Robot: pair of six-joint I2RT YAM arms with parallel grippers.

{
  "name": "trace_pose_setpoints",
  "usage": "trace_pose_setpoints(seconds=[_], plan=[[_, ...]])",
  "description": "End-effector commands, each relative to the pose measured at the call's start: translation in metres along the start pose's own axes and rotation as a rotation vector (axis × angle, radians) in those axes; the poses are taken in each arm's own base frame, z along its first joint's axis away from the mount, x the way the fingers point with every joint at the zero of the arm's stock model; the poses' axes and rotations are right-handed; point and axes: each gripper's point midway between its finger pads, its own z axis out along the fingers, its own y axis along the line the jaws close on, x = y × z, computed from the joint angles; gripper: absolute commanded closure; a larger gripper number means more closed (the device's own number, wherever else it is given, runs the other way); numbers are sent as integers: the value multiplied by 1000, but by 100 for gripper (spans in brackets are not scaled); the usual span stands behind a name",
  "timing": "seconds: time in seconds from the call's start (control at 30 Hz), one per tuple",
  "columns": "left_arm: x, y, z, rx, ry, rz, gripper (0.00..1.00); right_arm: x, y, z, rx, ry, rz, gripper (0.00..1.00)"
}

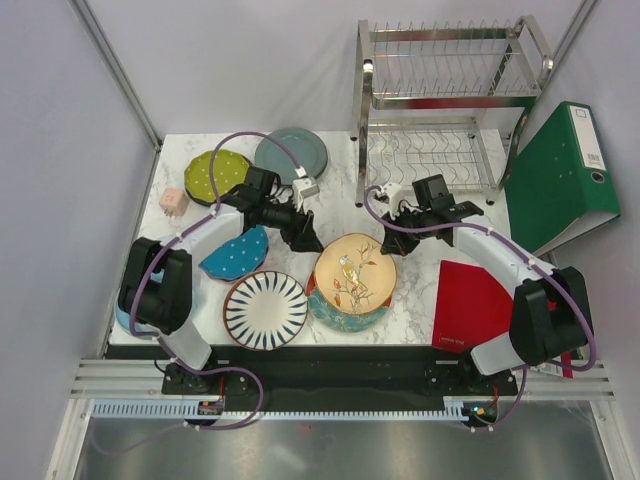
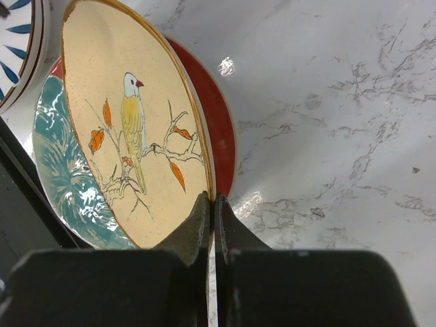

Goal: Load the plates into the dish rack
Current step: Pick up the plate at the center of the board.

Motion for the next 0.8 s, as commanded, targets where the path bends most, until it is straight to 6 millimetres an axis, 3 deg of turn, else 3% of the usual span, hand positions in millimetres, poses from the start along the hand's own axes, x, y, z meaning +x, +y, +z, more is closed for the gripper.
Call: trace_pose_setpoints(seconds=[0.0,0.13,0.3,0.47,0.5,0.57,0.63,0.67,0.77], plan=[[-2,-25,12,108,13,98,25,-40,6,-15,4,-126,-112,100],[6,-35,25,144,44,99,26,-47,8,-17,8,-139,-131,100],[19,-25,38,140,87,67,28,-52,13,-20,2,-153,-150,100],[13,-15,45,133,89,80,38,-52,16,-22,-2,-153,-155,100],[10,-13,47,134,85,81,41,-52,17,-22,-3,-155,-159,100],[9,-13,48,145,85,74,60,-52,18,-22,-6,-154,-162,100],[5,-15,49,178,81,94,90,-50,18,-21,-7,-149,-160,100],[5,-20,47,197,84,87,97,-50,18,-21,-9,-149,-162,100],[6,-20,45,192,83,113,98,-42,23,-16,-52,-124,-156,98]])
